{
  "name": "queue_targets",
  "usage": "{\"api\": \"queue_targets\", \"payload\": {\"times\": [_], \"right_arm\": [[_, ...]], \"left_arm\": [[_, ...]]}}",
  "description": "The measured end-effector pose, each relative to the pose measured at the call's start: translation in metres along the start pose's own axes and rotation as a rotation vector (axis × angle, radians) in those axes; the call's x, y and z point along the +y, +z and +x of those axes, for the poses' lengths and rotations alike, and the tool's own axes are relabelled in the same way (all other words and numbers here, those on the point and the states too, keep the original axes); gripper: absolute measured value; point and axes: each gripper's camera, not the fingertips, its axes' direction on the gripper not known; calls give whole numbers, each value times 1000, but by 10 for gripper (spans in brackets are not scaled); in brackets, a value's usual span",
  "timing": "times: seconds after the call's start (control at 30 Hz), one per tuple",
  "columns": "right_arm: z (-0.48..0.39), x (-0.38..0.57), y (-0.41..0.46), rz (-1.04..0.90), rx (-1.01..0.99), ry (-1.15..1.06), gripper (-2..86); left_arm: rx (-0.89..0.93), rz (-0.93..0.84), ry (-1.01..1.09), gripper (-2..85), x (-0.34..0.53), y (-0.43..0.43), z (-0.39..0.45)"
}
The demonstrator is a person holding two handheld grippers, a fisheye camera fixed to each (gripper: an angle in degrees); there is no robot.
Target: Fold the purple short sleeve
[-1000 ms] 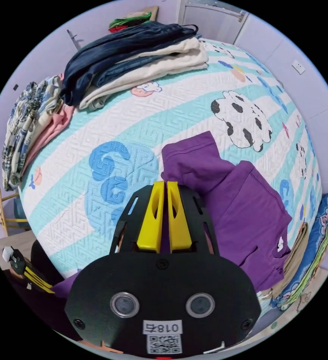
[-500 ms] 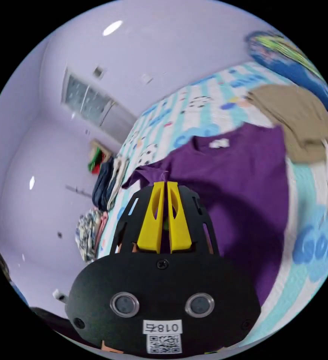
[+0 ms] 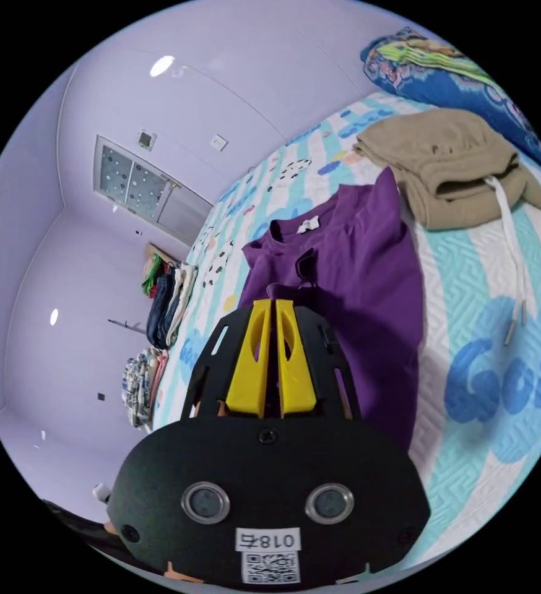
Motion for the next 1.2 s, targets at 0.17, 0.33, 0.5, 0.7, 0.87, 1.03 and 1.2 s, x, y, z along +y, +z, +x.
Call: {"api": "queue_targets", "payload": {"times": [0.17, 0.33, 0.5, 0.7, 0.87, 1.03, 1.2], "right_arm": [[43, 22, -2, -95, 122, 57, 51], [45, 33, -39, 31, 36, -84, 77], [11, -2, -27, 47, 115, -341, 89], [-10, -50, 52, -96, 277, -483, 97], [0, -66, 102, -241, 295, -392, 113], [-9, -57, 95, -180, 302, -399, 81], [-14, -58, 112, -277, 315, -368, 84]], "left_arm": [[167, -91, -52, 100, 3, 35, -6], [319, 199, -35, 94, 36, -17, -14], [161, 325, -66, 76, 26, -49, -35], [89, 339, -132, 62, 7, -34, -53], [76, 301, -117, 53, 3, -29, -53], [82, 312, -123, 48, 7, -34, -55], [90, 316, -120, 47, 9, -34, -53]]}}
